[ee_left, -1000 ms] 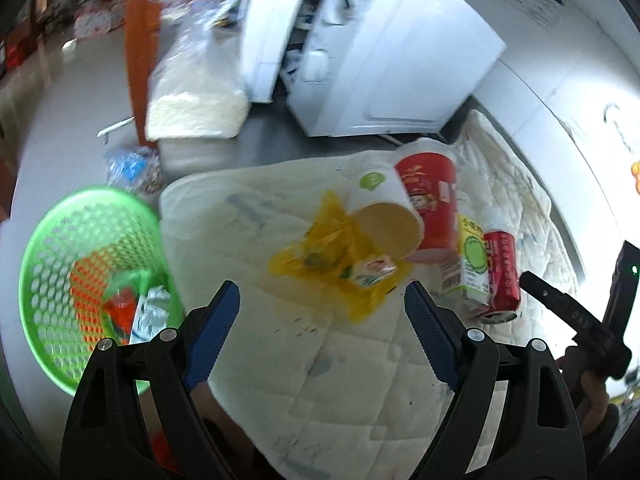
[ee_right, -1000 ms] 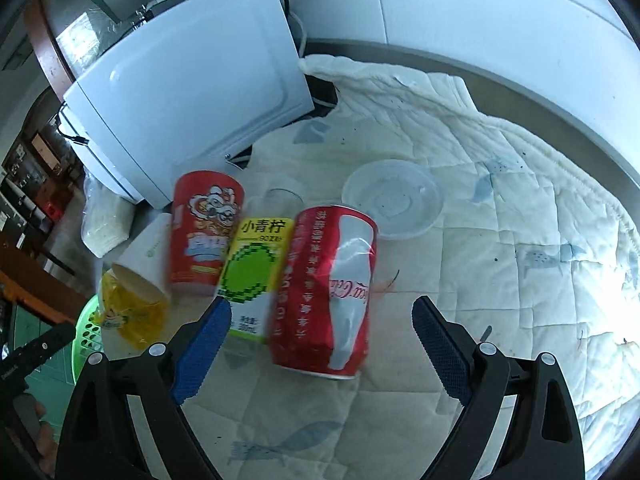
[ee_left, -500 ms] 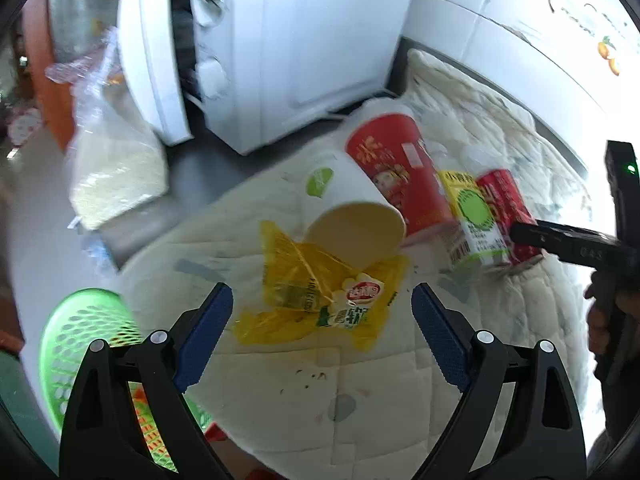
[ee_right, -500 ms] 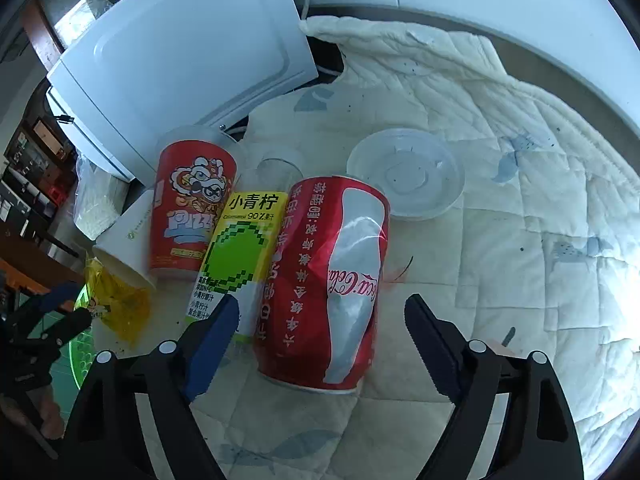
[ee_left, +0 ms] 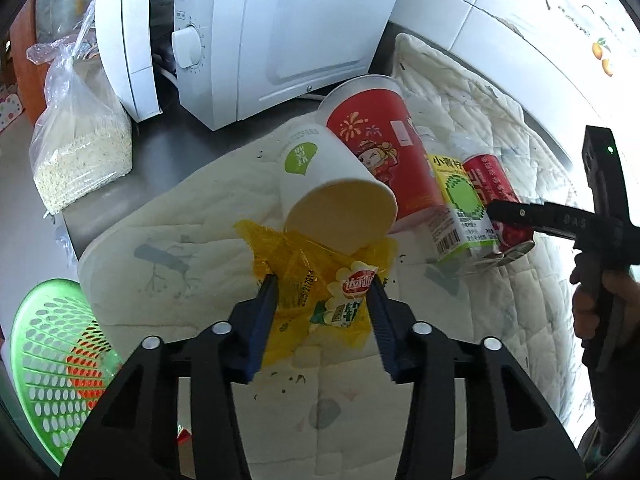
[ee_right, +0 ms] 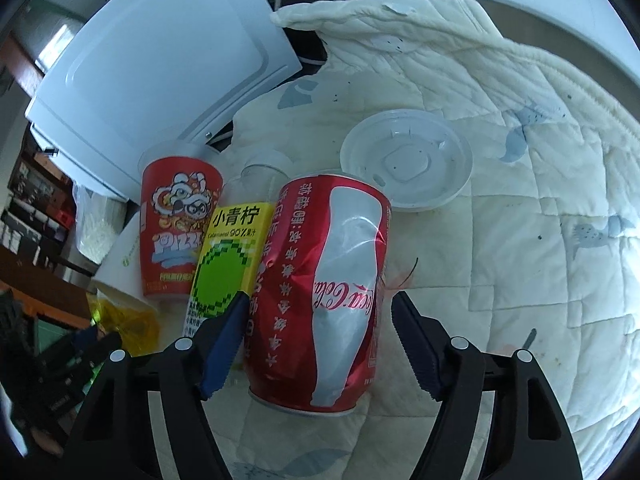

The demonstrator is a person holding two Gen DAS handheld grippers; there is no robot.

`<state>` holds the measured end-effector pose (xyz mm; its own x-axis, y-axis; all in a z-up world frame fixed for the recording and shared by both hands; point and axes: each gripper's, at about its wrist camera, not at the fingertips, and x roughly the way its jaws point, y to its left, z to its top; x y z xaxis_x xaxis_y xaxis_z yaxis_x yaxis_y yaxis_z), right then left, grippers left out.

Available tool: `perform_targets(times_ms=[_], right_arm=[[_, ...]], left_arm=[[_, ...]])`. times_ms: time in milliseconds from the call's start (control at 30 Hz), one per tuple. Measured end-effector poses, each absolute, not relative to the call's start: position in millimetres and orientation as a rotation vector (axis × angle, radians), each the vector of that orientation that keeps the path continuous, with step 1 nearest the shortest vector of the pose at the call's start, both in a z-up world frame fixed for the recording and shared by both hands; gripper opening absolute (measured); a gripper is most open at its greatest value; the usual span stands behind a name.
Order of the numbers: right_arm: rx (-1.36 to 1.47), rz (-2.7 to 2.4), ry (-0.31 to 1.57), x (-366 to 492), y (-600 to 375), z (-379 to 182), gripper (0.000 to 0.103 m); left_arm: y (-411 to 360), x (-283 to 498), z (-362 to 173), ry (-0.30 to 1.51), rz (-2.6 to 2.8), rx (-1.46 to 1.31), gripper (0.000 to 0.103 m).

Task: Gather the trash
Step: 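Grasp the red Coca-Cola can with the right gripper while the left grasps the yellow bag, then carry the can and yellow bag to the green basket and release both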

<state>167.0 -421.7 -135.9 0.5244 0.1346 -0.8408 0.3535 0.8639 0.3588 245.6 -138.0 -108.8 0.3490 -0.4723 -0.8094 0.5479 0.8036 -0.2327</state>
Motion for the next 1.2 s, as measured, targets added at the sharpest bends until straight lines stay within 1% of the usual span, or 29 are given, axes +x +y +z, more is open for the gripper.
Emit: perform_targets(times_ms=[33,233,333,400,467,667,867,1200], right_arm=[[0.538,-0.14,1.023,167.8,-422.5,-136.1,0.07],[0.588,-0.131,1.034,176.5,-429.6,-143.5,0.071],[0.633,-0.11,1.028,177.9,-432.4,-148.2,0.068],[0.605,-0.116,1.021,177.4,-428.7,-145.3,0.068],[0.556,-0.131,1.009,173.3,-423.2,-140.3,0.068],[0.361,-0.15,0.959,154.1,-395.9,-117.4,0.068],[0.245,-0.133,0.913,132.7,-367.5,-96.7,0.068],[0.219,-0.025,0.882,105.0,-320.2,-72.0,0.068]], left_arm=[[-138.4,245.6,-110.0,1.028,-0.669,0.077,0.04],[-136.7,247.3,-113.6,1.048,-0.656,0.061,0.04],[-135.3,248.4,-114.2,1.046,-0.656,0.048,0.04],[-135.6,247.0,-114.0,1.037,-0.663,0.049,0.036],[-136.9,244.6,-113.0,1.034,-0.668,0.056,0.022],[-131.6,236.4,-107.4,1.016,-0.663,0.026,0.012],[-119.2,222.4,-98.6,0.993,-0.661,-0.016,0.009],[-78.7,192.1,-77.8,0.938,-0.633,-0.082,0.008]])
